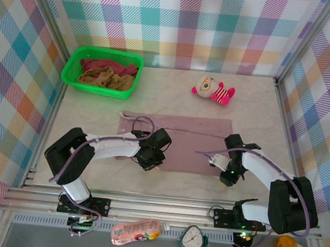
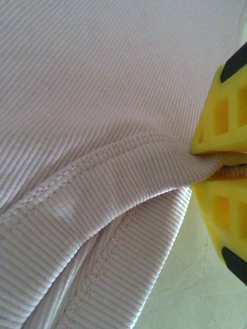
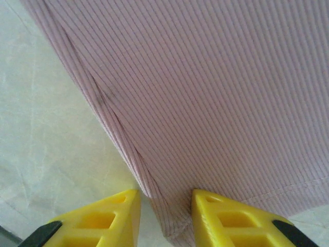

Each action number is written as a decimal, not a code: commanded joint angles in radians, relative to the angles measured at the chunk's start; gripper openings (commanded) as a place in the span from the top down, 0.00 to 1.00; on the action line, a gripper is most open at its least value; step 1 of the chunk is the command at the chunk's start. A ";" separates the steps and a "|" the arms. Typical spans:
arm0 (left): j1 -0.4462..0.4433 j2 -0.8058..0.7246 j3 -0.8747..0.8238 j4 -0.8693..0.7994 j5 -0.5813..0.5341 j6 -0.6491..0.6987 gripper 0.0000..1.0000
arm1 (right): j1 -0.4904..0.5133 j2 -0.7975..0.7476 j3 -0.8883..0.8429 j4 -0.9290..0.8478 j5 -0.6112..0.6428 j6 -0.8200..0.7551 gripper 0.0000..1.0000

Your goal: Fold and stack the tank tops

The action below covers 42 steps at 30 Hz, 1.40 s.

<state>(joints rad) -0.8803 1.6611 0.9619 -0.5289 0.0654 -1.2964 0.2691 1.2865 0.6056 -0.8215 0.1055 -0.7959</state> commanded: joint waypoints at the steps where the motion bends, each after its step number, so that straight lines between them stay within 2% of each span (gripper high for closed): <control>1: 0.010 -0.008 0.022 -0.048 -0.010 0.022 0.85 | 0.022 0.002 -0.021 -0.008 -0.005 0.015 0.69; 5: 0.010 -0.010 0.040 -0.074 -0.007 0.042 0.89 | 0.028 0.018 -0.009 0.008 0.000 0.029 0.78; 12: 0.017 -0.041 0.046 -0.114 -0.007 0.060 0.96 | 0.030 -0.013 0.048 -0.096 -0.028 0.044 0.87; 26: 0.111 -0.019 0.142 -0.161 0.058 0.178 0.98 | 0.000 0.141 0.269 -0.122 -0.014 0.017 0.88; 42: 0.180 0.058 0.255 -0.201 0.081 0.256 0.96 | -0.080 0.249 0.397 -0.076 -0.004 0.013 0.88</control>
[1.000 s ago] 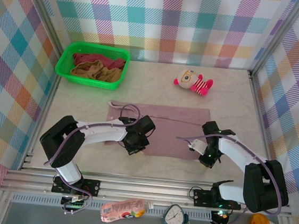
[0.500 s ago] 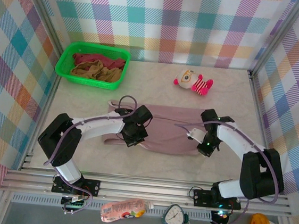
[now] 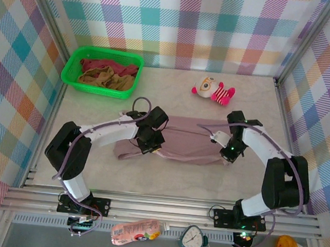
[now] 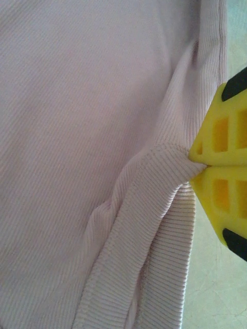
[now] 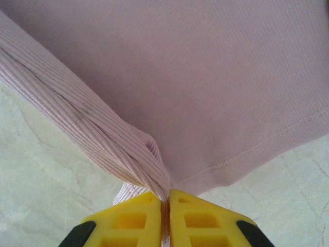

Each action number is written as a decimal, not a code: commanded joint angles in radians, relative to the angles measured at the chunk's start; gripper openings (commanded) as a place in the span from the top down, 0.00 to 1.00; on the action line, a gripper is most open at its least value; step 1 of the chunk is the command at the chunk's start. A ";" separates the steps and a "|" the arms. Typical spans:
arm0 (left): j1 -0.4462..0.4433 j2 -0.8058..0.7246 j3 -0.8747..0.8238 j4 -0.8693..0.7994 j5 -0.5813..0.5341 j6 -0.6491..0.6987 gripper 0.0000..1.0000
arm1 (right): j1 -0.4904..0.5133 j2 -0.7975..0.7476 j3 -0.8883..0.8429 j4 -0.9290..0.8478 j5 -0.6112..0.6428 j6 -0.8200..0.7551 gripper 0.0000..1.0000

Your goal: Fold and stack the tank tops

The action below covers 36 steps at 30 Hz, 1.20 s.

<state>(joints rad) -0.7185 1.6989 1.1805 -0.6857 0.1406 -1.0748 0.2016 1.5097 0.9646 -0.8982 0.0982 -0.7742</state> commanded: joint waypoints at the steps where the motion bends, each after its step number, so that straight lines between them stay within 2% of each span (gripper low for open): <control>1: 0.022 0.027 0.043 -0.047 0.006 0.039 0.96 | -0.013 0.039 0.049 0.001 0.005 -0.005 0.88; 15: 0.053 0.118 0.097 -0.032 0.007 0.059 0.89 | -0.053 0.148 0.125 0.036 0.020 0.003 0.85; 19: 0.060 0.138 0.098 -0.017 -0.003 0.047 0.85 | -0.054 0.177 0.140 0.062 0.038 0.007 0.81; 25: 0.072 0.170 0.128 -0.025 -0.036 0.059 0.81 | -0.054 0.220 0.154 0.112 0.029 0.019 0.82; 27: 0.076 0.181 0.152 -0.041 -0.045 0.075 0.77 | -0.054 0.231 0.160 0.130 0.032 0.025 0.82; 36: 0.100 0.226 0.208 -0.069 -0.069 0.122 0.77 | -0.055 0.256 0.152 0.167 0.109 0.045 0.83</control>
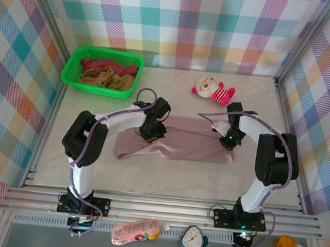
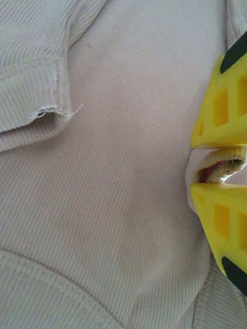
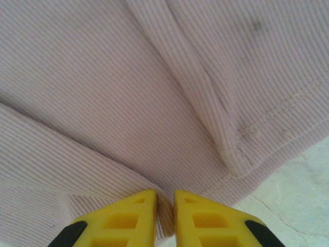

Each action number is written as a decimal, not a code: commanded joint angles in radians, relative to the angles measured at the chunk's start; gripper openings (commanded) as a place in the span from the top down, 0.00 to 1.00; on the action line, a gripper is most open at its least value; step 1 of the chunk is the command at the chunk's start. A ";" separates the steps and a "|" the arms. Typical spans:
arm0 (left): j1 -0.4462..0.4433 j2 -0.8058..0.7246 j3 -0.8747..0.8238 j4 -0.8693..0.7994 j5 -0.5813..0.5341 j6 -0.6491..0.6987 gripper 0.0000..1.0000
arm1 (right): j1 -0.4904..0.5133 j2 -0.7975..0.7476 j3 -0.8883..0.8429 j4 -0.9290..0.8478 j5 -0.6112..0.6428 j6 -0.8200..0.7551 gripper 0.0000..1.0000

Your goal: Fold and stack the tank tops

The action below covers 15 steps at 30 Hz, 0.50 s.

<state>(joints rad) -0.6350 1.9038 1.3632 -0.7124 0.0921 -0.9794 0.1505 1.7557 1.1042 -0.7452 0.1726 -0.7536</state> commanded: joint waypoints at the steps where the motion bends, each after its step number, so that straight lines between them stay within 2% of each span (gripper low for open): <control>1: 0.018 0.026 0.028 -0.045 -0.021 0.032 0.77 | -0.006 0.011 0.011 0.014 0.051 0.026 0.83; 10: 0.041 0.067 0.060 -0.057 -0.020 0.073 0.74 | -0.019 -0.021 -0.023 0.013 0.130 0.071 0.81; 11: 0.044 0.069 0.068 -0.062 -0.015 0.080 0.71 | -0.019 -0.026 -0.020 0.009 0.131 0.074 0.80; 13: 0.044 0.062 0.096 -0.093 -0.022 0.105 0.59 | -0.020 -0.057 -0.016 0.005 0.119 0.085 0.76; 15: 0.044 0.045 0.116 -0.138 -0.042 0.131 0.50 | -0.018 -0.095 -0.009 -0.006 0.074 0.104 0.68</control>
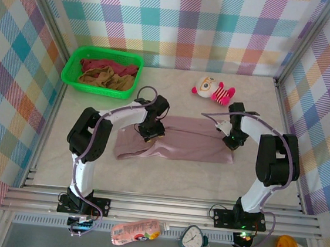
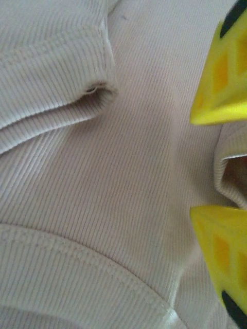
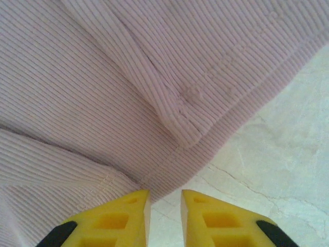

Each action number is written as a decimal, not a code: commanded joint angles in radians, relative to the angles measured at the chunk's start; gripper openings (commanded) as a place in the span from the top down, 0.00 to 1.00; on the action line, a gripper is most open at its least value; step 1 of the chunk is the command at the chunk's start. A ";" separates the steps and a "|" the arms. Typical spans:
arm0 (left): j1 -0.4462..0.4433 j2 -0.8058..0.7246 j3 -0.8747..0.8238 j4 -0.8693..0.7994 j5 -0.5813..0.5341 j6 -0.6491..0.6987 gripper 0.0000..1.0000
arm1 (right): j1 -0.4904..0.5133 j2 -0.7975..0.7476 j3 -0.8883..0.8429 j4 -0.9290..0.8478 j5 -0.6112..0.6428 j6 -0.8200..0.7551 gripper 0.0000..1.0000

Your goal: Fold and stack the tank tops

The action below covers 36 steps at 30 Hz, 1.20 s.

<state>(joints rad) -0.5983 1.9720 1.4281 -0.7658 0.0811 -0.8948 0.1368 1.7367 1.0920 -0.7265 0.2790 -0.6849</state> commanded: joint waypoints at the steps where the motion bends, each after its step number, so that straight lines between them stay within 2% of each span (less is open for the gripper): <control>1: 0.009 -0.037 0.052 -0.107 -0.038 0.058 0.47 | -0.003 -0.095 0.003 -0.029 -0.052 0.040 0.64; 5: 0.016 -0.137 0.001 -0.198 -0.053 0.096 0.42 | 0.004 -0.205 -0.017 -0.023 -0.213 0.097 0.51; 8: 0.029 -0.237 -0.089 -0.270 -0.074 0.107 0.40 | 0.031 -0.292 -0.060 0.028 -0.361 0.154 0.47; 12: 0.090 -0.389 -0.271 -0.298 -0.076 0.074 0.40 | 0.129 -0.373 -0.128 0.128 -0.499 0.229 0.44; 18: 0.197 -0.546 -0.481 -0.271 -0.082 0.034 0.41 | 0.319 -0.365 -0.172 0.263 -0.533 0.322 0.42; 23: 0.244 -0.537 -0.536 -0.180 -0.059 0.063 0.47 | 0.431 -0.317 -0.175 0.306 -0.519 0.361 0.42; 31: 0.244 -0.441 -0.559 -0.080 -0.016 0.100 0.49 | 0.491 -0.293 -0.184 0.307 -0.476 0.386 0.41; 36: 0.244 -0.406 -0.550 -0.078 -0.050 0.128 0.53 | 0.495 -0.287 -0.181 0.295 -0.466 0.387 0.41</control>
<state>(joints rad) -0.3630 1.5482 0.8795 -0.8532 0.0433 -0.7975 0.6235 1.4387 0.9142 -0.4385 -0.1909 -0.3164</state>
